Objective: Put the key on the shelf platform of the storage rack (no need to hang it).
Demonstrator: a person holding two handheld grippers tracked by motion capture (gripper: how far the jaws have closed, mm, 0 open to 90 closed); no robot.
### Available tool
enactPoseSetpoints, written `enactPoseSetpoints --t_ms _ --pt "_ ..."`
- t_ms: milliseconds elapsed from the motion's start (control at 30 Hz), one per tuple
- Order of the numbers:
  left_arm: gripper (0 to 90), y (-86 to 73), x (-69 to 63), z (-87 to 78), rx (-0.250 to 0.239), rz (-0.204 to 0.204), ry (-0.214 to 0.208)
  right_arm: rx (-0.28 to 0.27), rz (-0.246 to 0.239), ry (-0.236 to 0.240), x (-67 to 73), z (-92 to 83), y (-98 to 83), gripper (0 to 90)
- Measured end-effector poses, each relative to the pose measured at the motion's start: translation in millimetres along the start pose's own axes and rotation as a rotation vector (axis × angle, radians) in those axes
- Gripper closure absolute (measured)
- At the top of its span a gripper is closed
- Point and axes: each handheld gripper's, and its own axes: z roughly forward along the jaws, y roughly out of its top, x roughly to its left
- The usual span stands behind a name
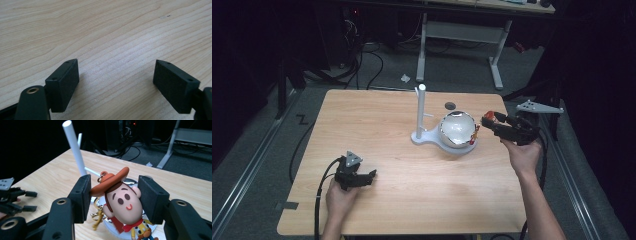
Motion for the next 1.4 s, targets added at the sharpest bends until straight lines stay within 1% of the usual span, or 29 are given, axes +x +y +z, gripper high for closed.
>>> enactPoseSetpoints --t_ms 100,333,400,633,800,1000,1200,1400 --pt "21.2 0.0 0.0 0.0 0.000 0.000 0.000 -0.001 0.011 -0.002 -4.1 2.7 2.4 46.5" --pt "21.2 0.0 0.0 0.0 0.000 0.000 0.000 0.001 0.015 -0.018 -9.4 9.9 8.5 46.4" --pt "21.2 0.0 0.0 0.0 0.000 0.000 0.000 -0.002 0.025 -0.020 -11.5 12.8 9.8 46.4" --pt "20.9 -0.2 -0.2 0.2 -0.002 0.002 0.001 0.003 0.041 -0.037 -18.4 22.9 13.5 46.5" --pt "20.8 -0.2 -0.2 0.2 -0.002 0.002 0.002 0.008 0.038 -0.035 -17.5 28.0 15.9 46.5" --pt "20.9 -0.2 -0.2 0.2 -0.002 0.001 0.001 0.011 0.024 -0.043 -15.9 32.8 20.6 46.4" --pt "21.0 -0.2 -0.1 0.1 -0.002 0.001 0.001 0.033 0.033 -0.054 -18.2 42.4 19.5 46.4" --pt "21.0 -0.2 -0.1 0.1 -0.002 0.001 0.001 0.041 0.040 -0.054 -19.8 49.2 17.7 46.4"
